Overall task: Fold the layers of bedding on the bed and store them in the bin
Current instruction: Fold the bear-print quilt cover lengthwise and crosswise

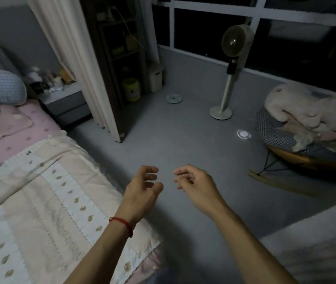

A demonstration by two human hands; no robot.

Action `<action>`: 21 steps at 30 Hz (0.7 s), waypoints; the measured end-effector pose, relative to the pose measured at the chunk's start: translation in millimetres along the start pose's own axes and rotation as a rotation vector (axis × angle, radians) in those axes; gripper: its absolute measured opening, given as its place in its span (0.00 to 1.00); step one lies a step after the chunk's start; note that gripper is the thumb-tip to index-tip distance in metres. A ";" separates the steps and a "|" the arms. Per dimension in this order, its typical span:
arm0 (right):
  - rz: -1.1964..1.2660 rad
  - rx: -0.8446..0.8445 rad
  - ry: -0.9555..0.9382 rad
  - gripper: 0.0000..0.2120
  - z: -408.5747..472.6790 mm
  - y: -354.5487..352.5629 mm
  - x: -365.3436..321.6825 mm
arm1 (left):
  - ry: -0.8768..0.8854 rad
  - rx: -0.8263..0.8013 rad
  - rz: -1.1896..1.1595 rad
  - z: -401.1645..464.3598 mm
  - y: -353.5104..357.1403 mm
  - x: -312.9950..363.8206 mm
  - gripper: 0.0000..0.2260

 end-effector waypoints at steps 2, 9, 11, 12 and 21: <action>-0.048 -0.072 -0.017 0.07 45.8 -10.8 -4.9 | 0.002 0.058 -0.017 40.0 2.8 9.4 0.14; -0.164 -0.266 -0.025 0.06 224.6 -21.5 3.9 | -0.022 0.168 -0.141 204.9 -6.2 -3.4 0.13; -0.175 -0.289 0.004 0.07 270.7 -20.3 2.5 | -0.060 0.183 -0.154 250.3 -15.9 -9.4 0.13; -0.179 -0.314 0.003 0.07 289.1 -17.5 0.5 | -0.068 0.196 -0.168 265.4 -22.6 -10.2 0.13; -0.198 -0.660 -0.057 0.07 484.2 88.1 -41.2 | -0.265 0.525 -0.208 374.2 -137.5 -40.4 0.23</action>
Point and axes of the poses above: each hand's wrist, its own z-axis towards the middle knuckle, its own y-axis out of the palm, x = y × z, the point moved 1 cm from there along z, towards the middle knuckle, and after that the axes turned 5 degrees about -x, right-handed, at the moved point
